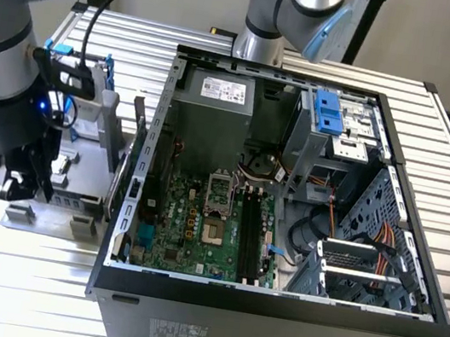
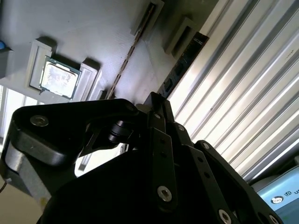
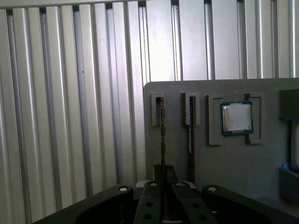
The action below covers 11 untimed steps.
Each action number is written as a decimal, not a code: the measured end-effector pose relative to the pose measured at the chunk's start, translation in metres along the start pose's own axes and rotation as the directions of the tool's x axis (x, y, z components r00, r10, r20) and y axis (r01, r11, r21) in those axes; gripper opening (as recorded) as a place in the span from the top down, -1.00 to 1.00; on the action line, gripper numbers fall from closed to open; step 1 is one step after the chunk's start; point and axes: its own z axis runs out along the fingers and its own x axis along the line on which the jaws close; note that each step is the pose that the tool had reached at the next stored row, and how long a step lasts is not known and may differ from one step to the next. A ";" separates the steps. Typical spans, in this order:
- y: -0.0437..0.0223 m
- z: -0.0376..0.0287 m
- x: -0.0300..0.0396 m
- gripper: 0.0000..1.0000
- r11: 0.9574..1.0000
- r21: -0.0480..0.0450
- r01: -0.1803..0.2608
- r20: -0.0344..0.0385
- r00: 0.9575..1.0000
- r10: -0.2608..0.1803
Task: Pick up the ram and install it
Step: 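Pick up the ram and move it above insertion slot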
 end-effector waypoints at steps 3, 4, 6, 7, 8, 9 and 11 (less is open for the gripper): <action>0.0000 -0.0014 0.0000 1.00 1.000 0.000 0.000 0.000 1.000 0.000; -0.0001 -0.0019 0.0001 1.00 1.000 0.000 0.000 0.000 1.000 0.000; -0.0001 -0.0026 0.0001 1.00 1.000 0.000 0.000 0.000 1.000 0.000; 0.0000 -0.0031 0.0001 1.00 1.000 0.000 0.000 0.000 1.000 0.000; 0.0000 -0.0035 0.0001 1.00 1.000 0.000 0.000 0.000 1.000 0.000; 0.0001 -0.0039 0.0000 1.00 1.000 0.001 0.000 0.000 1.000 0.000; 0.0001 -0.0048 0.0000 1.00 1.000 0.001 0.000 0.000 1.000 0.000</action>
